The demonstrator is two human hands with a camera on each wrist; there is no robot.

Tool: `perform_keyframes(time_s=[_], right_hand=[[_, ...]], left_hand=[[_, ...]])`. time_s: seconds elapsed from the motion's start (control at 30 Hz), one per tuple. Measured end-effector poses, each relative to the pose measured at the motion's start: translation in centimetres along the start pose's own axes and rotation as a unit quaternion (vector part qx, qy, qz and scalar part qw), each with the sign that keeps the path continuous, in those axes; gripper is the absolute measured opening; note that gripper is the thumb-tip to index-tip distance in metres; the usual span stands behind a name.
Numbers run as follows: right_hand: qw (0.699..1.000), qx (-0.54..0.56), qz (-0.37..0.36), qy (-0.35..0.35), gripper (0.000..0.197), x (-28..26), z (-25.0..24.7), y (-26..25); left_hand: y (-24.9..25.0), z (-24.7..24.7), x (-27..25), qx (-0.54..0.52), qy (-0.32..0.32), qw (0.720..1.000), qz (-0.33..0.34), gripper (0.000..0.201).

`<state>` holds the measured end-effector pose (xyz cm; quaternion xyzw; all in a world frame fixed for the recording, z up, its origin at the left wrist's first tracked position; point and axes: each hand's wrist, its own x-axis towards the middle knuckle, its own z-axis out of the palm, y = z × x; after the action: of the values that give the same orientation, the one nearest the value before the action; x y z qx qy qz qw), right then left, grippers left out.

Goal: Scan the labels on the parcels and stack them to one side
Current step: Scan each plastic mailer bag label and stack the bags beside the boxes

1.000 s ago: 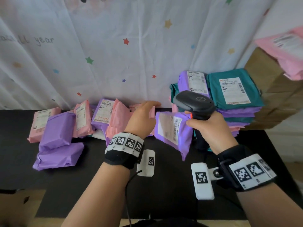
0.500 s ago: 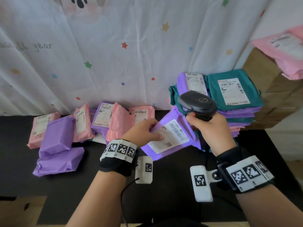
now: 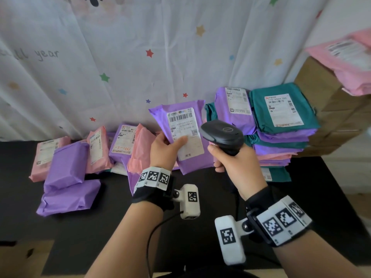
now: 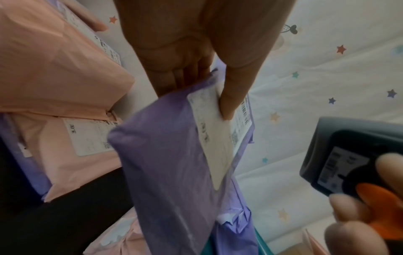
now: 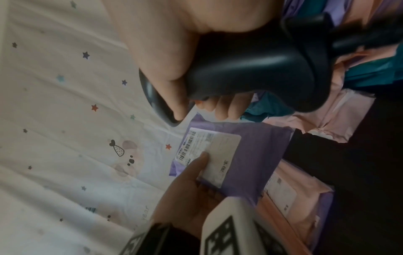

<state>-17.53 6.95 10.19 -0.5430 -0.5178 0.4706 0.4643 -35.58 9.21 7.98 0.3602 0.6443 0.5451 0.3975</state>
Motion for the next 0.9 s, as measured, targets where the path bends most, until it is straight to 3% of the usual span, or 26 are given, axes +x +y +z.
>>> perform_keyframes(time_s=[0.13,0.3,0.73,0.9], right_hand=[[1.000,-0.010,0.002,-0.014,0.015,-0.3,0.0,0.1],[0.999,-0.006,0.002,-0.042,0.009,-0.4,-0.1,0.0],[0.999,0.004,0.018,-0.038,0.023,-0.3,-0.5,-0.4],[0.999,0.013,0.010,-0.034,0.022,-0.1,-1.1,-0.4]], left_hand=[[-0.3,0.3,0.1,0.011,0.006,1.000,0.006,0.026],[-0.5,0.4,0.1,0.019,0.005,1.000,0.016,0.025],[-0.9,0.3,0.1,0.035,0.009,0.999,0.017,0.028],[-0.3,0.6,0.1,0.025,0.020,0.999,0.021,0.021]])
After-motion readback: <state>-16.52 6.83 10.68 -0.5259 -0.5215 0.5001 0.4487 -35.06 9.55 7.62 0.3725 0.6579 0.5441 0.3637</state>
